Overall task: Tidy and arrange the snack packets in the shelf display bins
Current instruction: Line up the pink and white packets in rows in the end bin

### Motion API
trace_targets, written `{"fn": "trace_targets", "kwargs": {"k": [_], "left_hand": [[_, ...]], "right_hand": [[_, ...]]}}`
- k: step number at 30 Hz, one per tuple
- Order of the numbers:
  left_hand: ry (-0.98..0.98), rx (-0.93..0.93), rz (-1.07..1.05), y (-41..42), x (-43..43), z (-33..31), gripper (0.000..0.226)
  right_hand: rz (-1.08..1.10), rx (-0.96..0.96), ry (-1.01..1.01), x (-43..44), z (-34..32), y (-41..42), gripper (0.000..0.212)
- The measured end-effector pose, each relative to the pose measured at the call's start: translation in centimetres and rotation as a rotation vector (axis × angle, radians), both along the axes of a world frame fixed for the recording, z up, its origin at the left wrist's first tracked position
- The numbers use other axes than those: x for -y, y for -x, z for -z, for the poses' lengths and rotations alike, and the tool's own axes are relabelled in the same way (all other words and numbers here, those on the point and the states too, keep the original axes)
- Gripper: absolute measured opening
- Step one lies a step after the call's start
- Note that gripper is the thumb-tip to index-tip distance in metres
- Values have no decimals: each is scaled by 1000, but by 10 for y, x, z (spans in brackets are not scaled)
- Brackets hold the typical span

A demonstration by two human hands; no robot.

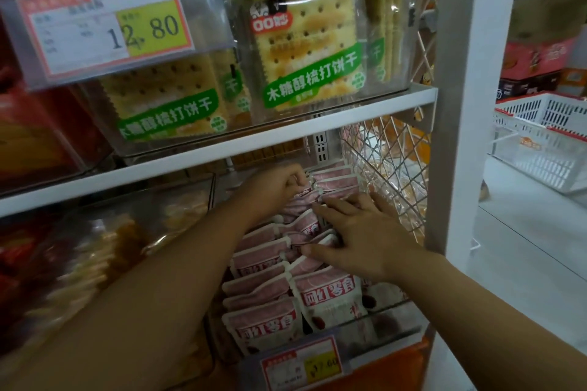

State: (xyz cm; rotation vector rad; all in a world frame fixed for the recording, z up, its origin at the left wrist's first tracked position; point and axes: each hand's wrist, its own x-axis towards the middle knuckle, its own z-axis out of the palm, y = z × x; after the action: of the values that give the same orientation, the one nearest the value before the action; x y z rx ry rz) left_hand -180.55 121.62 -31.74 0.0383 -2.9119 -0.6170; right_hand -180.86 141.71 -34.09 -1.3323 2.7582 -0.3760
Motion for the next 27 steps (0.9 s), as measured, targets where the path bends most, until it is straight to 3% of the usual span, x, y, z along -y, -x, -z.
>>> {"fn": "trace_targets", "kwargs": {"k": [3, 8, 13, 18, 21, 24, 27], "left_hand": [[141, 128, 78, -8, 1, -5, 7], [373, 178, 4, -10, -1, -4, 21], [597, 189, -67, -9, -3, -3, 15], [461, 228, -174, -5, 0, -4, 29], [340, 163, -138, -14, -5, -11, 12], [236, -34, -76, -30, -12, -16, 12], [240, 29, 25, -37, -18, -17, 16]], "right_hand": [[4, -18, -4, 0, 0, 0, 77], [11, -13, -10, 1, 1, 0, 78], [2, -35, -12, -1, 2, 2, 81], [40, -70, 0, -1, 5, -2, 98], [34, -84, -13, 0, 4, -3, 99], [10, -83, -22, -4, 3, -6, 86], [-24, -124, 16, -8, 3, -11, 94]]}}
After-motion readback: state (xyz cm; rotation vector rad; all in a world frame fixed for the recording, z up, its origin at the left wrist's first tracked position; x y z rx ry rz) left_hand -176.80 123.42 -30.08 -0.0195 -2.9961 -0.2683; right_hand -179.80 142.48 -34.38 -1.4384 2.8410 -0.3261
